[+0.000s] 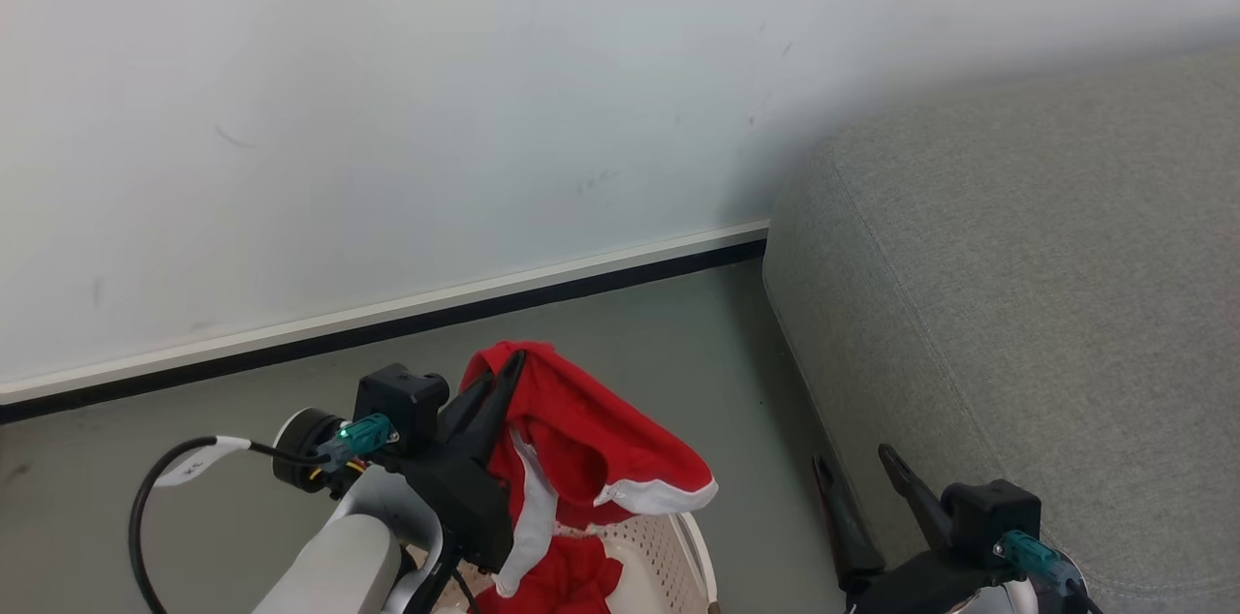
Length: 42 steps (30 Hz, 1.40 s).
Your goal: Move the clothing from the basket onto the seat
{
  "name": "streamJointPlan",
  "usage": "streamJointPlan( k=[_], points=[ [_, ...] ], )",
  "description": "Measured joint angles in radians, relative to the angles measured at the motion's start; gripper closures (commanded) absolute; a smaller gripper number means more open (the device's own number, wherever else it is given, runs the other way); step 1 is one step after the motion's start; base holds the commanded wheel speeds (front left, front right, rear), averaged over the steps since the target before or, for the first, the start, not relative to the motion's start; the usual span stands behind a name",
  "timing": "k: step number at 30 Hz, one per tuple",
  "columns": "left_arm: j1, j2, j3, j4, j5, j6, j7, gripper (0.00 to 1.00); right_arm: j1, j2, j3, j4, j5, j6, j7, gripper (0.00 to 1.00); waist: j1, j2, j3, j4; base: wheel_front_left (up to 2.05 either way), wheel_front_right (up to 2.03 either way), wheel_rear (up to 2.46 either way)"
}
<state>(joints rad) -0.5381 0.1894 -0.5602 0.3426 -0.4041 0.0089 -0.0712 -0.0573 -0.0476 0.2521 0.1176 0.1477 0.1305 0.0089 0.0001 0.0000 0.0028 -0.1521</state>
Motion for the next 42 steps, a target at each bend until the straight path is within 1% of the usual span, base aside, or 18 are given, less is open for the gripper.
streamJointPlan(
  k=[8,15,19,25,32,38,42],
  points=[
    [-0.015,-0.001,-0.010,0.011,-0.008,-0.015,-0.001,1.00,-0.001,0.000,-0.004,0.003,0.001,0.000,0.000,0.00,0.0000,0.0000,-0.007,0.013,0.00,0.00,0.00],
    [0.006,-0.001,-0.032,0.057,-0.008,-0.017,-0.020,1.00,-0.012,0.000,0.007,-0.005,0.001,0.000,0.000,0.00,0.0000,0.0000,0.009,0.019,0.00,0.00,0.00],
    [0.011,-0.001,-0.035,0.102,-0.008,-0.017,-0.047,1.00,-0.020,0.000,0.020,-0.017,0.001,0.000,-0.001,0.00,0.0000,0.0000,0.044,0.014,0.00,0.00,0.00],
    [0.014,-0.003,-0.038,0.172,-0.009,-0.033,-0.085,1.00,-0.052,0.000,0.023,-0.031,0.000,0.000,-0.008,0.00,0.0000,0.0000,0.118,-0.004,0.00,0.00,0.00],
    [-0.039,-0.009,-0.041,0.230,-0.008,-0.044,-0.120,1.00,-0.086,-0.001,0.030,-0.027,0.000,0.000,-0.015,0.00,0.0001,0.0001,0.210,-0.029,0.00,0.00,0.00],
    [-0.081,-0.020,-0.056,0.228,0.000,-0.058,-0.137,1.00,-0.109,-0.001,0.093,0.009,-0.006,0.000,-0.009,0.00,0.0002,0.0002,0.257,-0.041,0.00,0.00,0.00],
    [-0.096,-0.030,-0.072,0.193,0.003,-0.066,-0.135,1.00,-0.131,-0.001,0.138,0.060,-0.006,0.000,-0.014,0.00,0.0000,0.0001,0.248,-0.030,0.00,0.00,0.00]
  ],
)
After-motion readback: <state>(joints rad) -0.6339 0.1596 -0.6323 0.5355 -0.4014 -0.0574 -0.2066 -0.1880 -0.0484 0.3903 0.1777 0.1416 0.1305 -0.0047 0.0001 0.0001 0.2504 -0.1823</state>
